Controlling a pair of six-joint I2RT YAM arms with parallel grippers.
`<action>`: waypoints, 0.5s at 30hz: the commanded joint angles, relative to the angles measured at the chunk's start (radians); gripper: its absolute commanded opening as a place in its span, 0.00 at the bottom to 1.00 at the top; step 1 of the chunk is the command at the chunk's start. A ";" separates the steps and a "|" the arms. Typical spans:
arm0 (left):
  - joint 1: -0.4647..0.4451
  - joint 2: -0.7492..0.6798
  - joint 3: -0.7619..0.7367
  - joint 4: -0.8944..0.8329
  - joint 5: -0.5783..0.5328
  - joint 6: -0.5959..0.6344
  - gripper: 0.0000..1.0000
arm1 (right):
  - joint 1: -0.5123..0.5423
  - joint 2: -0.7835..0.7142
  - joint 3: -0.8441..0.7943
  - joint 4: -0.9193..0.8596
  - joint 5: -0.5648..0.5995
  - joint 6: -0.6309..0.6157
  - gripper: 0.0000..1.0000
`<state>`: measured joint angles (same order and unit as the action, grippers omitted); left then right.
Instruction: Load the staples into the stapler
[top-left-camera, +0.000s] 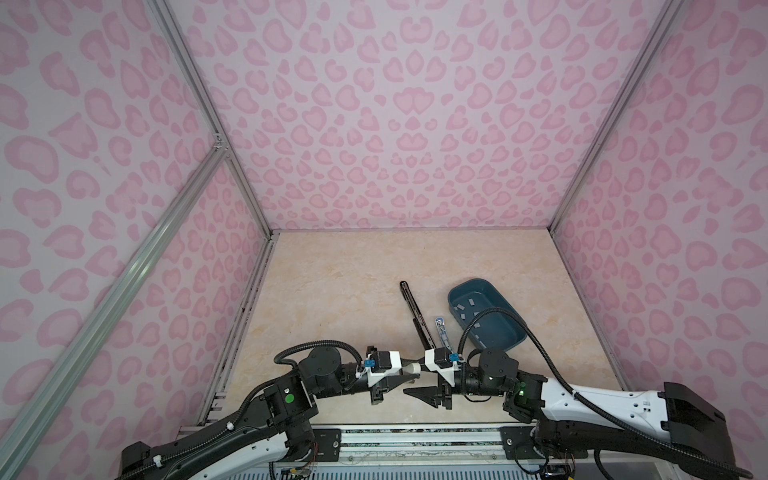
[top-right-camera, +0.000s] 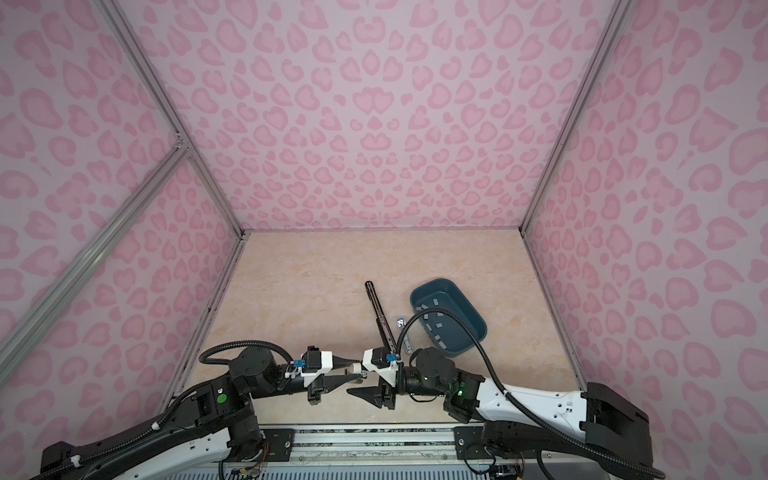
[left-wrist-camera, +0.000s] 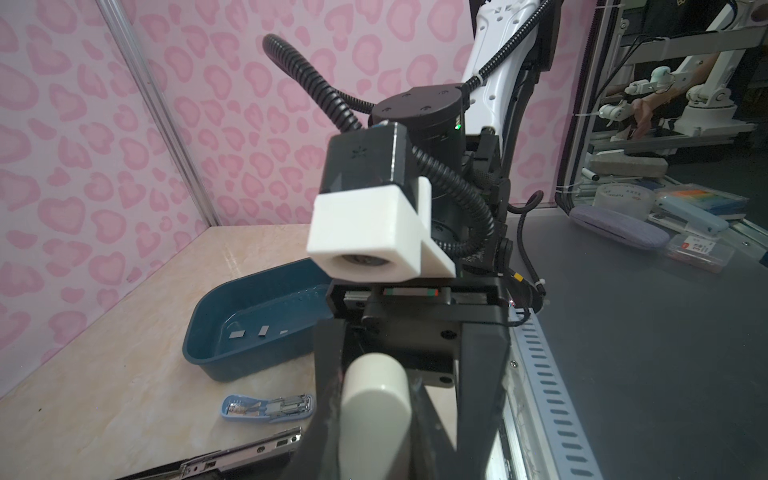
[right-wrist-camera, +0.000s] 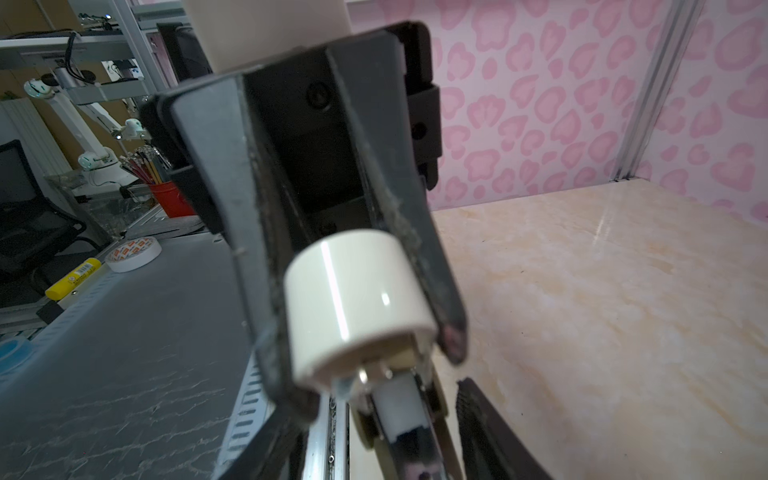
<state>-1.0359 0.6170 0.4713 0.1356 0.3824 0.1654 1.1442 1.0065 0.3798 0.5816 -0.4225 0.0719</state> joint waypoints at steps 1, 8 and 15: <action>0.000 -0.011 -0.001 0.047 0.013 -0.002 0.04 | 0.002 -0.017 -0.007 -0.001 0.039 -0.021 0.58; 0.001 0.001 -0.001 0.048 0.030 -0.001 0.04 | 0.023 -0.004 0.017 -0.014 0.029 -0.043 0.58; 0.000 0.018 0.001 0.047 0.042 0.000 0.04 | 0.035 0.046 0.036 0.001 0.022 -0.049 0.47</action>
<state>-1.0359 0.6327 0.4686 0.1364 0.4076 0.1654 1.1774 1.0424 0.4114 0.5709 -0.3935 0.0319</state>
